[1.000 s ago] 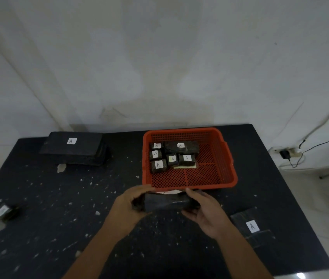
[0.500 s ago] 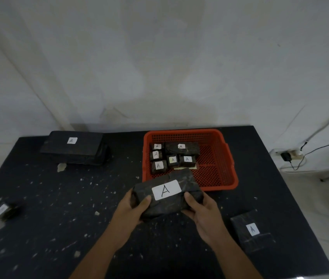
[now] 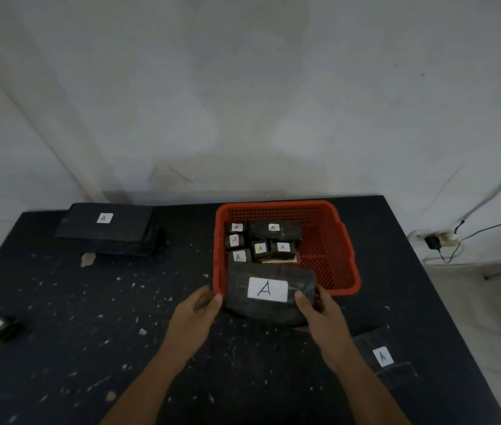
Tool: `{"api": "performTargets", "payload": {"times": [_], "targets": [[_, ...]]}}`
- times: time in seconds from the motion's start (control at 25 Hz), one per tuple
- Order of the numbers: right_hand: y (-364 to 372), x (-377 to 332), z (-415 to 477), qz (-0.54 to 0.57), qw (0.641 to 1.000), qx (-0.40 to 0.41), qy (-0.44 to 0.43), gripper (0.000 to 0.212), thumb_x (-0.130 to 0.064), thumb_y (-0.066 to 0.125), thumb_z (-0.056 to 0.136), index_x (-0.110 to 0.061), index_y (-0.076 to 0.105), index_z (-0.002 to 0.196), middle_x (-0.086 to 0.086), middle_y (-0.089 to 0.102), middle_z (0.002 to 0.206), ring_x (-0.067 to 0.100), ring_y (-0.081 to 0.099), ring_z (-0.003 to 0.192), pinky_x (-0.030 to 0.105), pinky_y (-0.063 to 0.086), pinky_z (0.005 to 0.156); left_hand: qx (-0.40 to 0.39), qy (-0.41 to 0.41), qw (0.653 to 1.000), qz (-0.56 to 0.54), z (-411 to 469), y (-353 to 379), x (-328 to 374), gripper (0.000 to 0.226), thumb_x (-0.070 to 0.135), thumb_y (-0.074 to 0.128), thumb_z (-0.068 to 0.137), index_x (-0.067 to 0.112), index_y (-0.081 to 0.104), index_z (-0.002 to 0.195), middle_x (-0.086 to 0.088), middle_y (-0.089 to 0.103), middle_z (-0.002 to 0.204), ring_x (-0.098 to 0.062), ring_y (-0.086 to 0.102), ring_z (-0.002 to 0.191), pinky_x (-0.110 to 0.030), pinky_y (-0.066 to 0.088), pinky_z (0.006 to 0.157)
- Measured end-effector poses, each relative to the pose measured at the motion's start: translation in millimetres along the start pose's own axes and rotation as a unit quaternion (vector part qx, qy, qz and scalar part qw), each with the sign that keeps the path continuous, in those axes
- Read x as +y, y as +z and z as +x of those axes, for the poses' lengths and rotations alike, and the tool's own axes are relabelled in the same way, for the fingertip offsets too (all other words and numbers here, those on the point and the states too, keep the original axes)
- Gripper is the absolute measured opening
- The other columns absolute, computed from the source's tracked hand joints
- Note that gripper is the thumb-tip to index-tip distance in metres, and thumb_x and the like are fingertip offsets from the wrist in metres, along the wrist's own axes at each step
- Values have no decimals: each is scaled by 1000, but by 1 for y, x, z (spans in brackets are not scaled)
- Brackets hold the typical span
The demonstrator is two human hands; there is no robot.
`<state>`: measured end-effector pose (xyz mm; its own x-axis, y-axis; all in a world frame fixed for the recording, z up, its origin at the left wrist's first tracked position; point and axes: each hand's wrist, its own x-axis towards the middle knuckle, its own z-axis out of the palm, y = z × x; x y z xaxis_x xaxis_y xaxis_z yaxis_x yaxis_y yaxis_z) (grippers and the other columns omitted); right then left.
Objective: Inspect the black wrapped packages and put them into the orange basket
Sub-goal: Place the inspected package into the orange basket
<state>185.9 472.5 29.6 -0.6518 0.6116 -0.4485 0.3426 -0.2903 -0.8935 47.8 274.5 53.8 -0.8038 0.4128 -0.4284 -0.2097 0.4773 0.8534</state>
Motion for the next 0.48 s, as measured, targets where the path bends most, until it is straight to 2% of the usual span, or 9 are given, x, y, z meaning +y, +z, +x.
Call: {"api": "performTargets", "payload": {"times": [0.08, 0.2, 0.36, 0.48], "targets": [[-7, -9, 11, -17, 998, 40, -52, 37, -25, 64, 95, -30, 59, 131, -8, 70, 118, 13, 67, 110, 41, 55, 96, 15, -2, 999, 29, 9, 2, -1, 42, 23, 59, 93, 14, 52, 133, -1, 60, 130, -9, 57, 107, -30, 45, 101], [-14, -24, 31, -69, 991, 64, -98, 34, -21, 63, 96, -24, 59, 130, -15, 68, 112, 8, 64, 108, 31, 51, 97, 34, 13, 996, 81, 25, 5, -1, 39, 21, 60, 92, 14, 54, 130, -1, 59, 131, -8, 55, 109, -26, 43, 98], [-22, -34, 62, -151, 986, 44, -49, 37, -22, 60, 98, -21, 54, 134, -7, 61, 116, 15, 57, 113, 28, 44, 94, 42, 35, 984, 171, 40, 11, 1, 39, 25, 61, 91, 20, 54, 130, 0, 51, 137, -15, 51, 123, -32, 41, 105], [-29, -38, 86, -192, 981, 6, 0, 36, -27, 60, 98, -21, 57, 134, -2, 64, 121, 18, 60, 111, 30, 46, 94, 35, 44, 980, 191, 49, 13, 2, 38, 24, 62, 91, 19, 55, 128, -3, 49, 139, -17, 48, 126, -35, 39, 109]]}}
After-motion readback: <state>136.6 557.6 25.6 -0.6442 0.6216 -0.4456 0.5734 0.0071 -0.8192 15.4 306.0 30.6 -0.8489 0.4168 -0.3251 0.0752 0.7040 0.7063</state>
